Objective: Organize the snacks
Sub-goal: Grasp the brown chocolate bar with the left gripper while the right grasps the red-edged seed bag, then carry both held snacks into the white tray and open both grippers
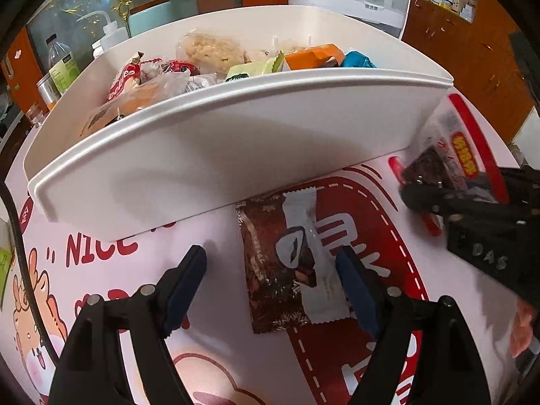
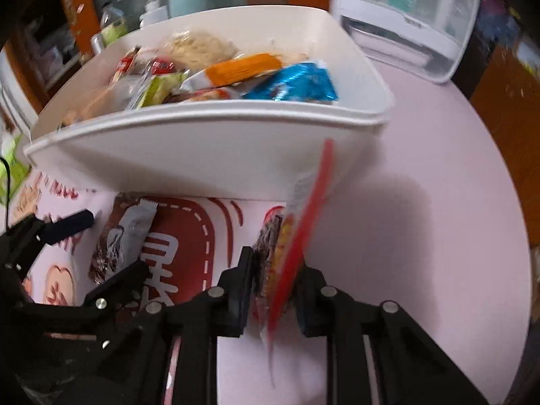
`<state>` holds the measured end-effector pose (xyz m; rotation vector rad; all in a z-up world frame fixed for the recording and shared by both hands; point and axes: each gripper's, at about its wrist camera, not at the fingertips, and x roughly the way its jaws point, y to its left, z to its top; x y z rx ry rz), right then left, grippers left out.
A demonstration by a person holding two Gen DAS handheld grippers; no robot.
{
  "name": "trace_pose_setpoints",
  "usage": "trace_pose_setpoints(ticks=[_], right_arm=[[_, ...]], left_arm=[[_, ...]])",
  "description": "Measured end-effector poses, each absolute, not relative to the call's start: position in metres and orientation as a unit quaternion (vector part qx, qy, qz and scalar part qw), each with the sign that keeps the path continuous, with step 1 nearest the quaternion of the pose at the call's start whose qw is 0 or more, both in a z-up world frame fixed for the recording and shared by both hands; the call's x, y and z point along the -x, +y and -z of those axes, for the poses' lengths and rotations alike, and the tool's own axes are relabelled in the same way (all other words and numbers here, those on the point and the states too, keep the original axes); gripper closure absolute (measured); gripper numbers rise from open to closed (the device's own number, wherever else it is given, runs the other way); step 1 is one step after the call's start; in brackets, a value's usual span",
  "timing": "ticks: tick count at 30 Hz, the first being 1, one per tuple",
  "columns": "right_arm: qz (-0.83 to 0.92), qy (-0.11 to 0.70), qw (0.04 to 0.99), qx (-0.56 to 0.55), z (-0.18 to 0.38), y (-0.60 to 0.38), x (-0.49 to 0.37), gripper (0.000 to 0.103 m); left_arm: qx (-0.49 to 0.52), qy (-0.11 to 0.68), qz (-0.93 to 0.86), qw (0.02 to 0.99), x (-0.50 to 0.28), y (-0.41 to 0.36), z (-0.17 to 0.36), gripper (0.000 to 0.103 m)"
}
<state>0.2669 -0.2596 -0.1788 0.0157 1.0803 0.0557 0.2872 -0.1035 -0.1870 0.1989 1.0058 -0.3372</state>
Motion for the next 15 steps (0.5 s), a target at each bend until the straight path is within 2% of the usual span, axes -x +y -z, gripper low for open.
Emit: trace_pose_setpoints(ticks=[4, 5, 6, 7, 8, 12, 15], right_arm=[[-0.024, 0.506, 0.861, -0.033, 0.179, -0.271, -0.258, 0.083], [-0.025, 0.504, 0.863, -0.034, 0.180, -0.270, -0.255, 0.083], [-0.025, 0.501, 0.864, -0.037, 0.180, -0.271, -0.252, 0.083], [-0.026, 0.498, 0.866, -0.040, 0.181, -0.271, -0.250, 0.083], [-0.026, 0.495, 0.867, -0.043, 0.181, -0.271, -0.248, 0.083], [-0.032, 0.490, 0.869, -0.058, 0.180, -0.274, -0.239, 0.083], [-0.033, 0.482, 0.874, -0.059, 0.175, -0.276, -0.229, 0.083]], left_arm=[[-0.091, 0.482, 0.157, 0.857, -0.293, -0.107, 0.187, 0.026], [-0.089, 0.481, 0.156, 0.858, -0.294, -0.108, 0.188, 0.031], [-0.088, 0.477, 0.157, 0.860, -0.293, -0.108, 0.186, 0.044], [-0.088, 0.473, 0.159, 0.862, -0.292, -0.108, 0.185, 0.052], [-0.088, 0.472, 0.160, 0.863, -0.291, -0.109, 0.184, 0.057], [-0.100, 0.462, 0.158, 0.867, -0.287, -0.114, 0.182, 0.065], [-0.103, 0.442, 0.166, 0.876, -0.277, -0.114, 0.172, 0.066]])
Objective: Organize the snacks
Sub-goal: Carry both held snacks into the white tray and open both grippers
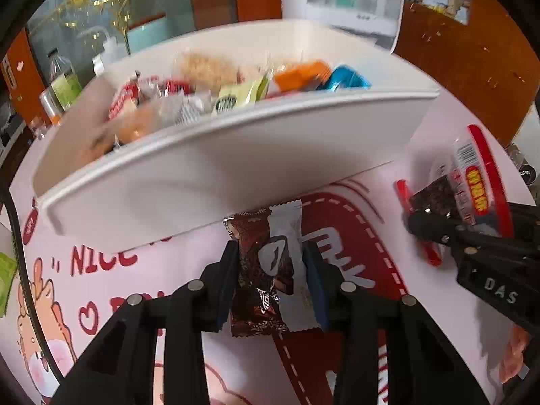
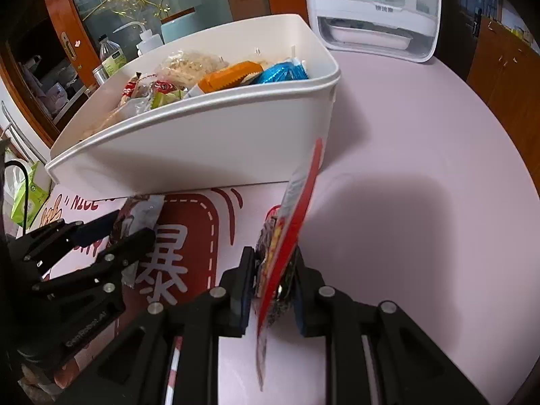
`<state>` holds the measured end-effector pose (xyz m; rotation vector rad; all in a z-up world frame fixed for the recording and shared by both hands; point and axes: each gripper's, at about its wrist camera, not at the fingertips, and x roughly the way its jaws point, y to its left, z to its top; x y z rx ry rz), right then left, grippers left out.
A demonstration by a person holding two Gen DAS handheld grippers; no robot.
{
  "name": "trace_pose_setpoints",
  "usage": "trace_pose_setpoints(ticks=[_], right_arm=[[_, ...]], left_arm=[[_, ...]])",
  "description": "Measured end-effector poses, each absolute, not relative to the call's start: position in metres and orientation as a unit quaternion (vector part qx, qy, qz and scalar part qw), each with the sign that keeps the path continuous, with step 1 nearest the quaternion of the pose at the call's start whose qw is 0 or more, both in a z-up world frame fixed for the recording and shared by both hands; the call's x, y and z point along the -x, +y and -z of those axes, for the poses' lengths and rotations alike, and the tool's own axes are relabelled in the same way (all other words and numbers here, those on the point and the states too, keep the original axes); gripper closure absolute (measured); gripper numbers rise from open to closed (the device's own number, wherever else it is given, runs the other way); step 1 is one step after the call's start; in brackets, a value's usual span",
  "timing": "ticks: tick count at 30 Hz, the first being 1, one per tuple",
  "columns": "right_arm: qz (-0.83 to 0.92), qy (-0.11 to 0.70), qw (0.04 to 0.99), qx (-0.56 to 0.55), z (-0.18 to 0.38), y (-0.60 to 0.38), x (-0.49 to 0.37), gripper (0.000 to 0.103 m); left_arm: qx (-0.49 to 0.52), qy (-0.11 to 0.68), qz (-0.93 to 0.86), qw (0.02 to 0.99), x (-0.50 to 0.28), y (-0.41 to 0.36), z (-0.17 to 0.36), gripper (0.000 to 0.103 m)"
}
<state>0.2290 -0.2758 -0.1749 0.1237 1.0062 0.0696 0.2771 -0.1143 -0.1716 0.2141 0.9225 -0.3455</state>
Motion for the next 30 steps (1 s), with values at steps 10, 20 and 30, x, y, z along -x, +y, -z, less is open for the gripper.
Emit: trace_pose_setpoints(ticks=[10, 20, 30], right_arm=[[-0.041, 0.430, 0.899, -0.070, 0.127, -0.263, -0.198, 0.083], [-0.052, 0.334, 0.940, -0.054, 0.035, -0.242, -0.193, 0.083], [-0.048, 0.258, 0.965, -0.030, -0.042, -0.218, -0.233, 0.083]], left_arm=[[-0.106, 0.378, 0.184, 0.901, -0.235, -0.094, 0.110, 0.067], [-0.109, 0.322, 0.150, 0.929, -0.234, -0.062, 0.027, 0.067], [-0.111, 0.289, 0.095, 0.946, -0.278, -0.045, -0.037, 0.066]])
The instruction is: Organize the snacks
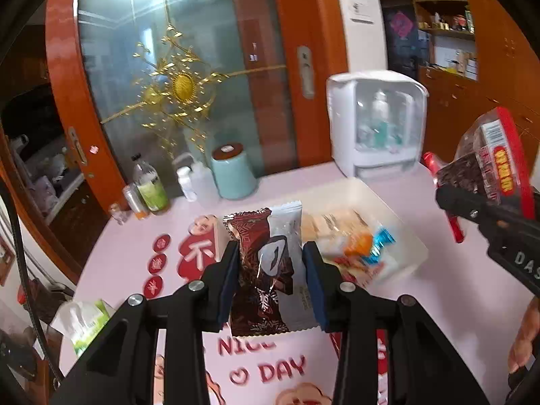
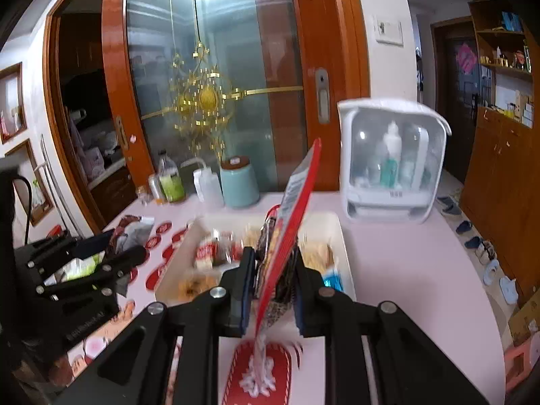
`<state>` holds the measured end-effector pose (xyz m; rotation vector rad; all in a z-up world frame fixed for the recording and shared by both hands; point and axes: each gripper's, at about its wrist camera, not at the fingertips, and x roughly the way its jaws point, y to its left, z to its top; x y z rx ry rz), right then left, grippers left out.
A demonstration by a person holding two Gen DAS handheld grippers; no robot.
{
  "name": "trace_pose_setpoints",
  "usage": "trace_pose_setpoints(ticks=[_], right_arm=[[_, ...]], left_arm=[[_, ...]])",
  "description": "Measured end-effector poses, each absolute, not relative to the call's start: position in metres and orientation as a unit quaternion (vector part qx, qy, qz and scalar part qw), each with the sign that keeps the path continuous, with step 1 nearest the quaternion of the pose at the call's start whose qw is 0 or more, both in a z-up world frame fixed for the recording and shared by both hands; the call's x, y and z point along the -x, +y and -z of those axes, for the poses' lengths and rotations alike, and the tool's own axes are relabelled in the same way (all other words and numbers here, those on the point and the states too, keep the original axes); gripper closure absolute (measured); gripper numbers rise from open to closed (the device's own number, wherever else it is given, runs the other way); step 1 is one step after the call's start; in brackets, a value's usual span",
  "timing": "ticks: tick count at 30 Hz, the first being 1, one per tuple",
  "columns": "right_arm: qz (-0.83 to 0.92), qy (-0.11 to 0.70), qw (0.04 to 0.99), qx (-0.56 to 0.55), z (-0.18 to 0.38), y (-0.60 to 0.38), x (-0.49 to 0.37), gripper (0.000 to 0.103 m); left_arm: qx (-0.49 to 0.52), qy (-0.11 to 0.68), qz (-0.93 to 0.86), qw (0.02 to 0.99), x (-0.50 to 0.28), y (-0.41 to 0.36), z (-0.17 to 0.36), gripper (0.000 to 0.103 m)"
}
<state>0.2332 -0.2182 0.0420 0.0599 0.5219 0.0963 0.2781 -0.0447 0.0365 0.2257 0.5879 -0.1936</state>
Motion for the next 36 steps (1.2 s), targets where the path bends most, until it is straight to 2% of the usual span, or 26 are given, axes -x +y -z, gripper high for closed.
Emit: trace_pose_setpoints(ticks=[8, 16, 18, 19, 20, 21, 22, 23, 36], right_arm=[[-0.031, 0.261, 0.964, -0.027, -0.049, -0.217, -0.285, 0.083], [-0.018, 0.316, 0.948, -0.032, -0.015, -0.226, -0.328, 0.081], [-0.029, 0.328, 0.943, -0.041, -0.005, -0.228, -0.333, 0.078], [-0.034, 0.329, 0.943, -0.040, -0.002, -0.228, -0.333, 0.072], [-0.039, 0.329, 0.943, -0.037, -0.001, -0.227, -0.333, 0.062], [-0.042, 0.328, 0.943, -0.032, 0.000, -0.226, -0.332, 0.056], [-0.042, 0.325, 0.944, -0.028, 0.001, -0.226, -0.329, 0.046], [-0.042, 0.320, 0.946, -0.027, 0.000, -0.226, -0.325, 0.042], [-0.050, 0.313, 0.948, -0.042, -0.002, -0.221, -0.279, 0.042]], left_arm=[[-0.098, 0.315, 0.039, 0.943, -0.344, -0.037, -0.035, 0.066], [-0.062, 0.358, 0.037, 0.931, -0.386, -0.038, -0.007, 0.065], [-0.059, 0.370, 0.042, 0.926, -0.393, -0.042, 0.003, 0.052], [-0.062, 0.372, 0.038, 0.925, -0.394, -0.044, 0.007, 0.045], [-0.065, 0.372, 0.036, 0.925, -0.394, -0.047, 0.010, 0.029], [-0.070, 0.366, 0.035, 0.927, -0.393, -0.049, 0.012, 0.018], [-0.074, 0.361, 0.036, 0.929, -0.392, -0.051, 0.013, 0.017], [-0.081, 0.356, 0.038, 0.930, -0.390, -0.053, 0.014, 0.016], [-0.097, 0.330, 0.053, 0.937, -0.334, -0.053, -0.009, 0.015]])
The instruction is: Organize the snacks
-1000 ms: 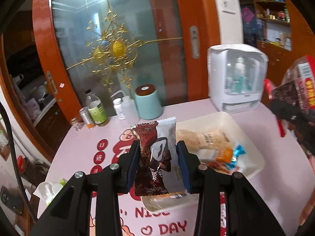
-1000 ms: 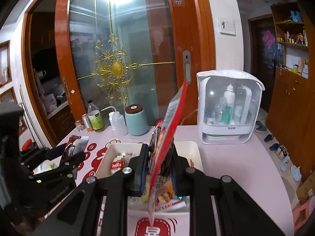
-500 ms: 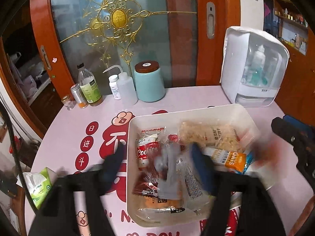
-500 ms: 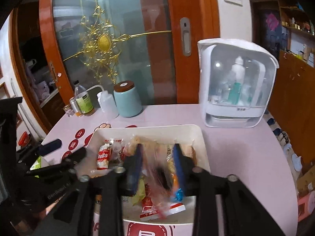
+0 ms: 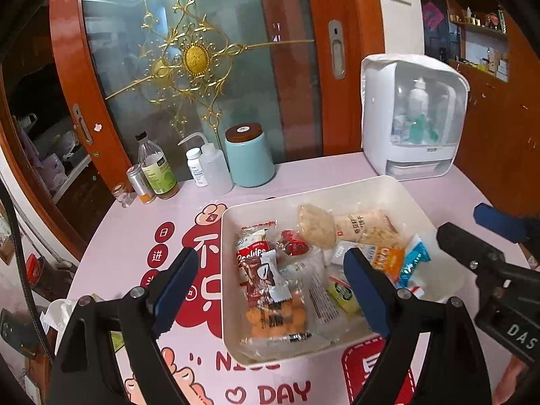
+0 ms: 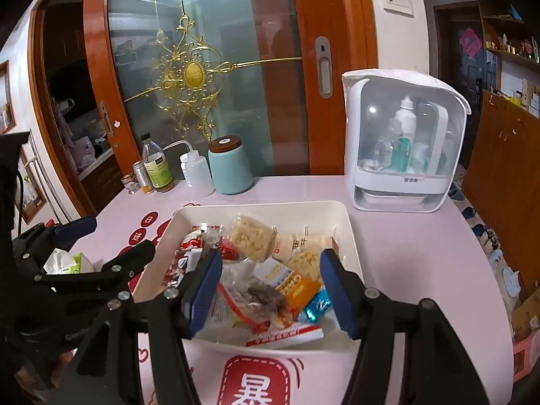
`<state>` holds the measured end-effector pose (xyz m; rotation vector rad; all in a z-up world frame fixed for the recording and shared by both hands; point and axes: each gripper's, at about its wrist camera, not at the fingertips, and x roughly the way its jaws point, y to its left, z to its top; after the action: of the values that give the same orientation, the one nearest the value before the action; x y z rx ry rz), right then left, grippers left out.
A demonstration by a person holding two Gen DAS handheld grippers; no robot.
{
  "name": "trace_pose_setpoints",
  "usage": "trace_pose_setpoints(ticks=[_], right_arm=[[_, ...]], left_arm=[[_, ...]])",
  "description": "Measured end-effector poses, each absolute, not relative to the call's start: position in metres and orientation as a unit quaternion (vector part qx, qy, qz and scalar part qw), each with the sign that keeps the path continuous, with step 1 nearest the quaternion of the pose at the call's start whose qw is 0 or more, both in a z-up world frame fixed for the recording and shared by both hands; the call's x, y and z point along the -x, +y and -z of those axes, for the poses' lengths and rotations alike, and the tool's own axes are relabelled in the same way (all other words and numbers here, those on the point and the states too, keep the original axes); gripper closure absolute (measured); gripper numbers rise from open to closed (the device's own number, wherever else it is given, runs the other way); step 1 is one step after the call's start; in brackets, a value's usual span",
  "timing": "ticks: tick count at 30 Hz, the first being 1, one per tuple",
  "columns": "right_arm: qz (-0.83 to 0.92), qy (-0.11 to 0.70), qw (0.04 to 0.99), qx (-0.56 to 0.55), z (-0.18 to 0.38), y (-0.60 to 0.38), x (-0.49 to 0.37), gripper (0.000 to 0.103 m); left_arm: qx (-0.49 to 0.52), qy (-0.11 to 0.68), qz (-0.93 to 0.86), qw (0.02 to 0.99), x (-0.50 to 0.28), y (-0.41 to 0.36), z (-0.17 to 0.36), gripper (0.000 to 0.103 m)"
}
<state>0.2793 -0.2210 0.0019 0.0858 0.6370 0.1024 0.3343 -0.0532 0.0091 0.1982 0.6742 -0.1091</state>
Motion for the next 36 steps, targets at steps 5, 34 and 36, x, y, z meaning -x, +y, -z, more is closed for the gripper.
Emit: trace_pose_setpoints(ticks=[5, 34, 36], right_arm=[[-0.050, 0.301, 0.950, -0.060, -0.011, -0.223, -0.250, 0.042], [-0.037, 0.298, 0.949, -0.090, -0.006, -0.204, -0.018, 0.041], [-0.046, 0.298, 0.949, -0.088, -0.005, -0.199, -0.007, 0.041]], left_arm=[[-0.085, 0.325, 0.061, 0.940, -0.301, -0.050, -0.017, 0.011], [-0.003, 0.341, 0.053, 0.938, -0.064, 0.010, -0.009, 0.007], [0.003, 0.335, 0.052, 0.941, -0.049, 0.014, -0.009, 0.003]])
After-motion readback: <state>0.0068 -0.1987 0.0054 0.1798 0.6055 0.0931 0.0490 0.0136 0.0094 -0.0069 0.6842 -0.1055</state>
